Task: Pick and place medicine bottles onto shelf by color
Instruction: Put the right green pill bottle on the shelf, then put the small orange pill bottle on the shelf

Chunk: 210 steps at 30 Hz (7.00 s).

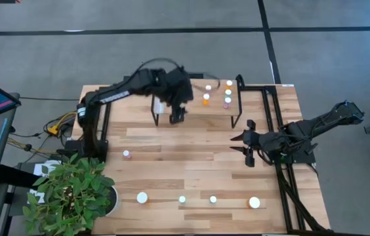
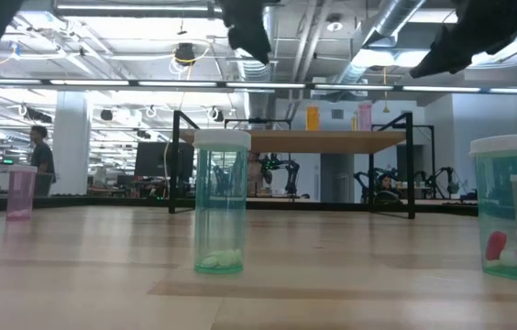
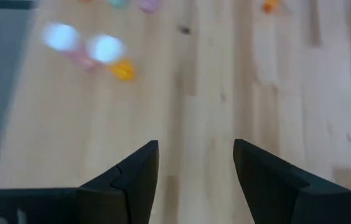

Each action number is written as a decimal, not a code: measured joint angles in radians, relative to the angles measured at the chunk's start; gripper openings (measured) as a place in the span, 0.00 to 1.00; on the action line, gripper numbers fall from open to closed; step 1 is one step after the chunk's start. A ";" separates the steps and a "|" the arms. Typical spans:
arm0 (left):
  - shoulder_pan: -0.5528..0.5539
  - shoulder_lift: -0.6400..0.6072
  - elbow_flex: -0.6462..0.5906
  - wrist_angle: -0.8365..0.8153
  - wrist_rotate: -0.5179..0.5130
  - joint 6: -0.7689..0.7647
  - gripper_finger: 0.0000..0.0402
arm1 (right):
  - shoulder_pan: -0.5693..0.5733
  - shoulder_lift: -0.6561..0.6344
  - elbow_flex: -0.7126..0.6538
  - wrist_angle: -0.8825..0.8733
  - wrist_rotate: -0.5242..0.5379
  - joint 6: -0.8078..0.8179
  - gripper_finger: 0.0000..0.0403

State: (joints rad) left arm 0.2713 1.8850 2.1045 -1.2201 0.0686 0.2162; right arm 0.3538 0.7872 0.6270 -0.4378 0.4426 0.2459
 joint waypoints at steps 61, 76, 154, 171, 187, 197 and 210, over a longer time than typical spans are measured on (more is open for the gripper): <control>-0.561 -0.285 -1.255 1.489 -0.105 -0.228 0.48 | 0.277 0.577 0.019 0.488 -0.243 0.121 0.43; -0.561 -0.285 -1.255 1.488 -0.107 -0.228 0.48 | 0.273 0.799 0.121 0.524 -0.288 0.145 0.60; -0.558 -0.284 -1.256 1.474 -0.163 -0.234 0.48 | -0.646 0.292 0.460 -0.003 -0.267 -0.499 0.34; -0.557 -0.284 -1.256 1.473 -0.163 -0.227 0.48 | -0.915 0.499 0.460 -0.003 -0.419 -0.535 0.35; -0.557 -0.284 -1.256 1.472 -0.163 -0.227 0.48 | -0.928 0.510 0.461 -0.028 -0.511 -0.498 0.39; -0.557 -0.284 -1.256 1.472 -0.163 -0.227 0.48 | -0.935 0.510 0.461 -0.035 -0.510 -0.487 0.43; -0.557 -0.284 -1.256 1.472 -0.163 -0.227 0.48 | -0.933 0.391 0.600 -0.249 -0.485 -0.503 0.45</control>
State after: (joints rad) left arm -0.2859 1.6012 0.8482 0.2523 -0.0948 -0.0109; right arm -0.5795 1.1784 1.2269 -0.6870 -0.0428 -0.2574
